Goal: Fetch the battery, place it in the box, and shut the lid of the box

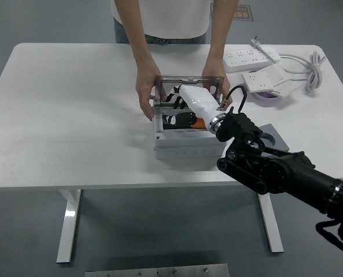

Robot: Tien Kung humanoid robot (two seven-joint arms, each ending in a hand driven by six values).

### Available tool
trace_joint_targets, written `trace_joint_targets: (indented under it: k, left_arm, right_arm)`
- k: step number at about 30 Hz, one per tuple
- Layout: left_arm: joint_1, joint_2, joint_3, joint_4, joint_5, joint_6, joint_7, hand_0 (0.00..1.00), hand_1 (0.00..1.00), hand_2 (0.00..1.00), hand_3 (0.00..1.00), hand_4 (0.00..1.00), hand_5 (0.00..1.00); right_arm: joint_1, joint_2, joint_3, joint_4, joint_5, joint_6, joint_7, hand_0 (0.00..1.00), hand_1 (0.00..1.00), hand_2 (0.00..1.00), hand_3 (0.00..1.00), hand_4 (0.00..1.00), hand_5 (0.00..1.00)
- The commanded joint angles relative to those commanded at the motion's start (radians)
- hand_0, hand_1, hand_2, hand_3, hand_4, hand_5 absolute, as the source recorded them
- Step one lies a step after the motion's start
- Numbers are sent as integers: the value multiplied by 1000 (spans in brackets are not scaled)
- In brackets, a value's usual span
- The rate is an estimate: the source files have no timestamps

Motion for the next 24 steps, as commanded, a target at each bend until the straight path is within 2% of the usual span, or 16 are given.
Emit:
trace_joint_targets:
  k: [9,10,15,16,24]
  left_arm:
    - [2,-1,4,0,-8,2,0,601,702,604,563,611,48]
    - [2,-1,5,0,-9,3,0,601,702,604,563,611,47]
    - [4,-2,7,0,-14,4,1,601,702,604,563,611,47]
    - [5,-2,7,0,-15,5,1,601,702,604,563,611,47]
    - [10,-5,11,-2,-25,8,4,601,702,604,563,611,47]
  right_arm:
    - [-7,-11,22,16,26,-9,-11,621,471,506,632,814,329]
    - [-9,-13,26,19,26,-8,-14,257,323,376,454,656,243]
    - [-19,-28,57,38,31,1,-36,257,323,376,454,656,243]
    - [-22,-31,64,42,34,3,-42,225,300,354,415,608,210]
    - [-55,-60,134,100,42,44,-106,206,283,342,395,605,213]
